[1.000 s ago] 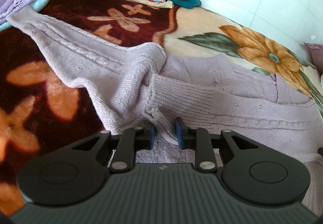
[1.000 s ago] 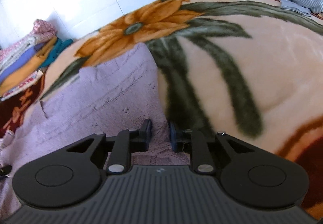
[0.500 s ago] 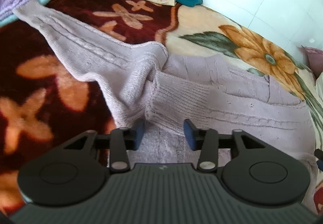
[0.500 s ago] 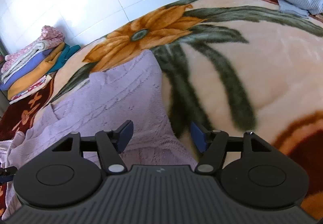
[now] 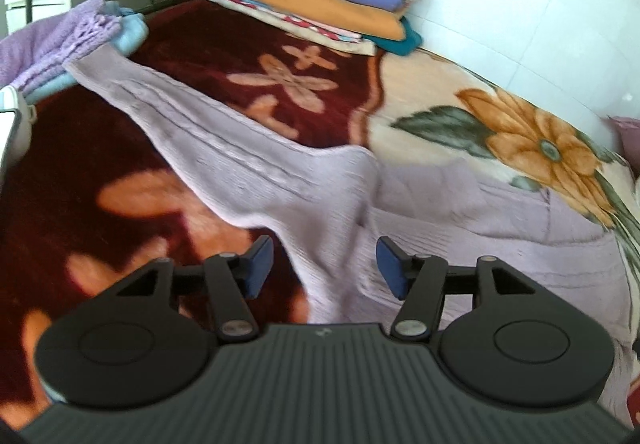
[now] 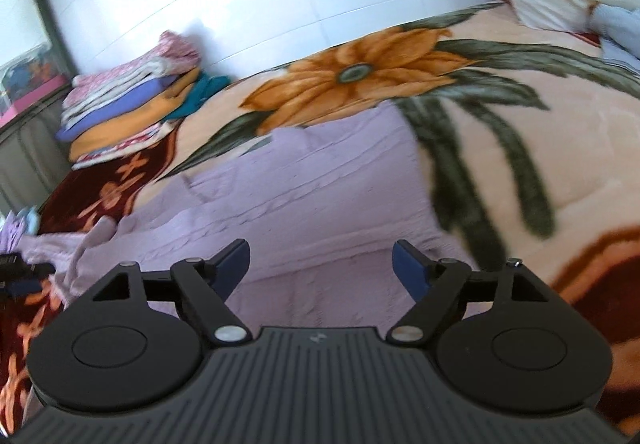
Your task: Fold small clothes
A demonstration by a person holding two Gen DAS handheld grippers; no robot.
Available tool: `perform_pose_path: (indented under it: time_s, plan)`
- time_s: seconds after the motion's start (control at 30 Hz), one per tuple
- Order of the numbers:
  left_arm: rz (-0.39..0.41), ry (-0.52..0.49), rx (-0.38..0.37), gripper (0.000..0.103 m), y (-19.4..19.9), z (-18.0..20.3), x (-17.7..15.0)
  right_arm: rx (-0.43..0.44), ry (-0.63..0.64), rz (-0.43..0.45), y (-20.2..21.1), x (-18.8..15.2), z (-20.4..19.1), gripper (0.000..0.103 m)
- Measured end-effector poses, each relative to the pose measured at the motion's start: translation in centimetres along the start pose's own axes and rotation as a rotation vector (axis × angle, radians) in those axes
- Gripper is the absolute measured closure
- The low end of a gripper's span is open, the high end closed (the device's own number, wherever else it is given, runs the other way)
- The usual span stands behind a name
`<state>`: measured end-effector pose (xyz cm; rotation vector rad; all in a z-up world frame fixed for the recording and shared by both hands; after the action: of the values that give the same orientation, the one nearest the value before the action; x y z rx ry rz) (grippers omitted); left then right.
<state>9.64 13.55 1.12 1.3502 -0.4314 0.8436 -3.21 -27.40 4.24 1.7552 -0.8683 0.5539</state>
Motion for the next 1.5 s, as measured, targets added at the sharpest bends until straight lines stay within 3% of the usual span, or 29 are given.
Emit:
perform_pose_path:
  time_s: [0.37, 0.63, 1.1, 1.4, 1.47, 1.5]
  plan:
    - [-0.027, 0.088, 0.087, 0.043, -4.2, -5.6, 1.4, -0.062, 0.029, -0.097, -2.8, -3.8, -0.7, 0.018]
    - [-0.01, 0.17, 0.113, 0.043, -6.8, -8.3, 2.5, -0.063, -0.012, -0.084, -3.1, -4.1, 0.3, 0.018]
    - [0.076, 0.321, 0.057, 0.043, -8.9, -10.7, 4.7, -0.097, 0.051, -0.104, -3.7, -4.6, -0.2, 0.015]
    - [0.116, 0.318, 0.049, 0.044, -9.7, -11.6, 6.0, -0.067, 0.03, -0.106, -3.8, -4.7, -0.1, 0.011]
    - [0.12, 0.29, 0.061, 0.051, -9.6, -11.4, 6.1, -0.056, 0.016, -0.104, -3.8, -4.7, 0.0, 0.01]
    - [0.123, 0.265, 0.078, 0.063, -9.6, -11.4, 6.1, -0.054, 0.012, -0.103, -3.8, -4.6, 0.1, 0.01]
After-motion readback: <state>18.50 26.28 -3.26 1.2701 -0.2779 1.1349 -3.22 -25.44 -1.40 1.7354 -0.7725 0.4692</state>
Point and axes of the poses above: each gripper's, at about its wrist camera, not at the fingertips, and y roughly against the way its jaws point, z to its right, x to its top, the point moved 9 cm from there along -y, roughly the way its jaws point
